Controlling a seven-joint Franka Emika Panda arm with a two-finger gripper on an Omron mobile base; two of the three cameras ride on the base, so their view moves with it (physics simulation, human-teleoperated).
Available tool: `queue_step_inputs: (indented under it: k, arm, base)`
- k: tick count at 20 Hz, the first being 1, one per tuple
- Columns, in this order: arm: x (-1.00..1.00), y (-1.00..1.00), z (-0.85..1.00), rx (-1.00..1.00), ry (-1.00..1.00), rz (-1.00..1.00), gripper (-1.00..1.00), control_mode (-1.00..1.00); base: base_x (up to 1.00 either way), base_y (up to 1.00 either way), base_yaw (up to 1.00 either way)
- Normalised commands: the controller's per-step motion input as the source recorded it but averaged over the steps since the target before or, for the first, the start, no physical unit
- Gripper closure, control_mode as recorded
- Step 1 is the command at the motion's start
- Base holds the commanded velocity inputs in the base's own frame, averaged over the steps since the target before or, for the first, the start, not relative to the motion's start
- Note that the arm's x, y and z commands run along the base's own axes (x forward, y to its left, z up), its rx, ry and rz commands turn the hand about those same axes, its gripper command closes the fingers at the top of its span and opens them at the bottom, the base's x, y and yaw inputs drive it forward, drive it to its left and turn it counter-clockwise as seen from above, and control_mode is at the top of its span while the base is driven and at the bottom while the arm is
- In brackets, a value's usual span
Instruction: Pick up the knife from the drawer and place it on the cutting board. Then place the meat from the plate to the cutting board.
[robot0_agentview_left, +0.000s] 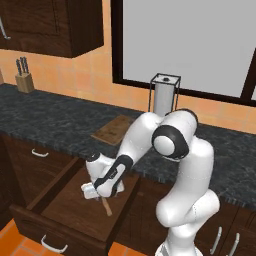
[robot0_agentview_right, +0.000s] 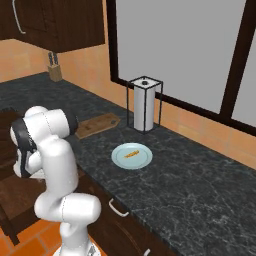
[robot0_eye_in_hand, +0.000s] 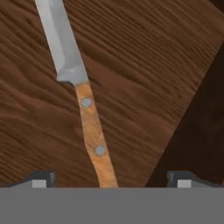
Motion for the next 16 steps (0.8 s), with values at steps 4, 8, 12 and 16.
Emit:
queue_step_inputs:
  k: [4,8,12,16]
  arm:
    - [0.42,0.02,-0.43,0.02,0.0,0.0,-1.0,-1.0]
    - [0.43,0.01,-0.58,0.0,0.01,0.0,-1.0,-1.0]
    - [0.23,0.11,-0.49,0.0,0.0,0.0,-1.0,-1.0]
    - [0.0,0.22,-0.49,0.0,0.0,0.0,-1.0,-1.0]
  base:
    - [0.0,0.0,0.0]
    - [0.0,0.0,0.0]
    - [0.0,0.0,0.0]
    - [0.0,0.0,0.0]
